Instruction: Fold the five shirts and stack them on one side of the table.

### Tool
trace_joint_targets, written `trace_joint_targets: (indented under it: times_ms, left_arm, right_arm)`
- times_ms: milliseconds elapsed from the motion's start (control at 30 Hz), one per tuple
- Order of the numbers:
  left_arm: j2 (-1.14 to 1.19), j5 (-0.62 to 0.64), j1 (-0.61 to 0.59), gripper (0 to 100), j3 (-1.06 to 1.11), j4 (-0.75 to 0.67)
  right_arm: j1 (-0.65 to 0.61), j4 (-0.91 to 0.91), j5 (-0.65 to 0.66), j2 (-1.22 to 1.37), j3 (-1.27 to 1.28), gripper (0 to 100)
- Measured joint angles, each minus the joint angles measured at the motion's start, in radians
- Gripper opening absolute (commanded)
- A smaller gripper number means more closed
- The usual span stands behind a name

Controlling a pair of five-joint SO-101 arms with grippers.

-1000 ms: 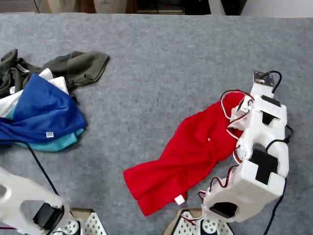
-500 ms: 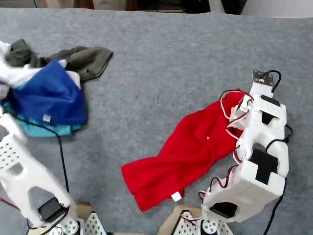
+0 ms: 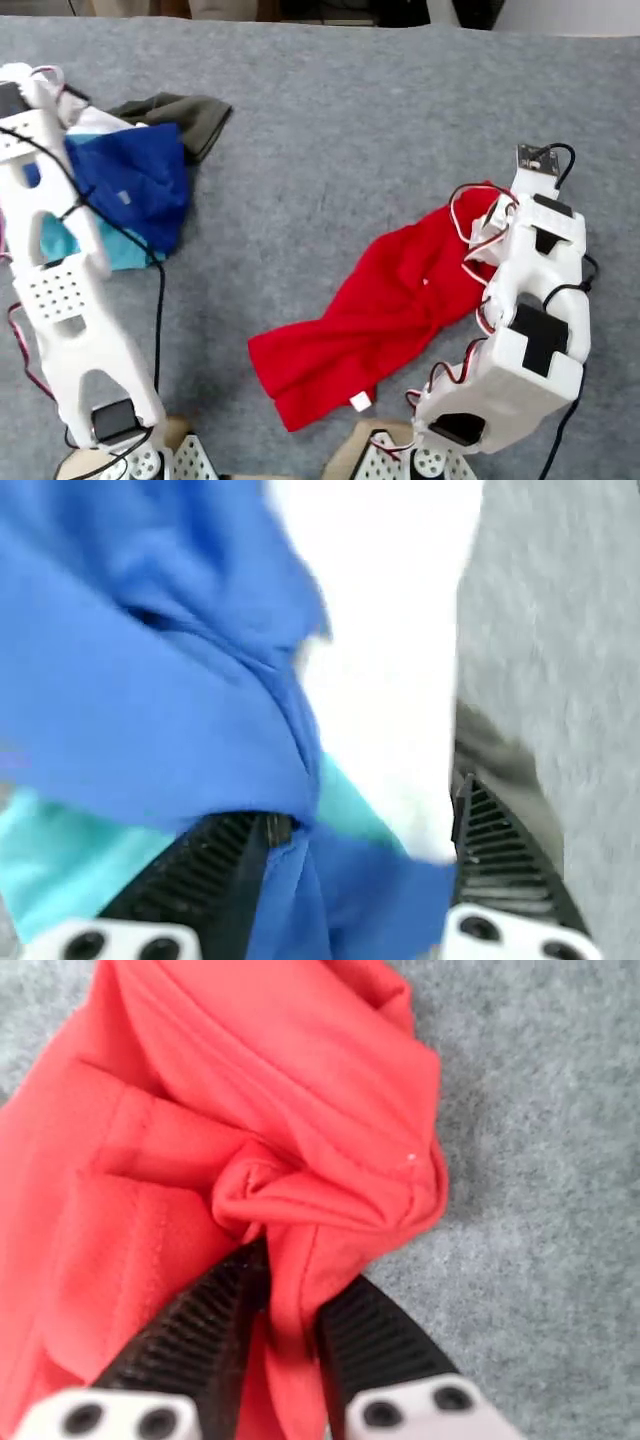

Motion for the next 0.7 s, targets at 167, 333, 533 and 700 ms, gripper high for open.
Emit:
trace_joint_targets:
  times_ms: [167,333,533,700]
  left_arm:
    - [0.028,-0.107,0.066,27,0.0,0.002]
    - [0.028,-0.161,-0.101,27,-0.005,0.002]
    - [0.035,-0.233,-0.479,27,0.002,0.011]
    - [0.037,-0.325,-0.678,27,0.106,0.012]
  right_arm:
    - [0.0,0.0,0.0,0.0,0.0,0.8]
    - [0.0,0.0,0.0,0.0,0.0,0.8]
    - [0.0,0.0,0.0,0.0,0.0,2.0]
    - [-0.002,0.0,0.0,0.0,0.0,12.2]
